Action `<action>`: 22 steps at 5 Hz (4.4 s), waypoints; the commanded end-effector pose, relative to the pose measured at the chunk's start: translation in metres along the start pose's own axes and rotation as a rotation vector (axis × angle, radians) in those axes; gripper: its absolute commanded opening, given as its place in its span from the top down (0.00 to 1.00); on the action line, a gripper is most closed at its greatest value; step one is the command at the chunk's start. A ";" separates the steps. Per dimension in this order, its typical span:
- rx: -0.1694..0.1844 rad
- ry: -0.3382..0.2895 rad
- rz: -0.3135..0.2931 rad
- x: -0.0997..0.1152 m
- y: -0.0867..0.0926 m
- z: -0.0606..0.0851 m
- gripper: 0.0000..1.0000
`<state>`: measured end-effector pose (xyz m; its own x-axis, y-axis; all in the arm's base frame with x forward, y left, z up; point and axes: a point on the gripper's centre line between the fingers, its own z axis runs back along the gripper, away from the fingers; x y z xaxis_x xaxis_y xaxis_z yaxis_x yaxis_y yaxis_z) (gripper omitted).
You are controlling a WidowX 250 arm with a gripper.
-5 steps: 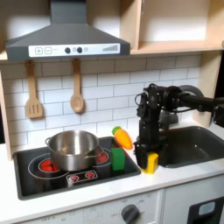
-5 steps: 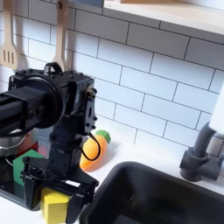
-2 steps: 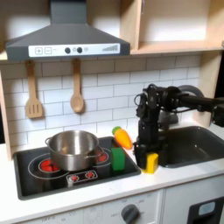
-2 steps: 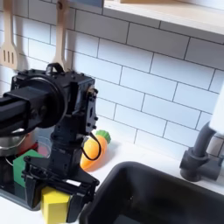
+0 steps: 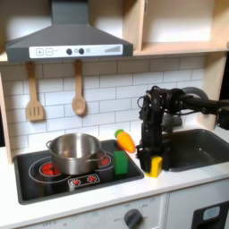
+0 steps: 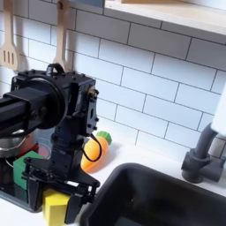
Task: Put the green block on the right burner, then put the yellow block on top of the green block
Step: 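Put the yellow block on top of the green block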
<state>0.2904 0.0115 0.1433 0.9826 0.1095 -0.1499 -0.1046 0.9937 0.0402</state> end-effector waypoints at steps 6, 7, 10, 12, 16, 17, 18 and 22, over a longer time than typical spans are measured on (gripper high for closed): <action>-0.013 -0.101 -0.034 0.028 0.038 0.050 1.00; -0.029 -0.086 -0.014 0.031 0.045 0.046 1.00; -0.053 -0.087 -0.006 0.028 0.055 0.052 1.00; -0.077 -0.073 -0.029 0.026 0.049 0.052 1.00; -0.072 -0.132 0.038 0.038 0.079 0.069 1.00; -0.074 -0.124 0.052 0.039 0.086 0.065 1.00; -0.075 -0.109 0.042 0.034 0.086 0.060 1.00; -0.057 -0.092 0.023 0.031 0.084 0.046 1.00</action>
<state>0.3159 0.0990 0.1874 0.9882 0.1399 -0.0615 -0.1410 0.9899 -0.0133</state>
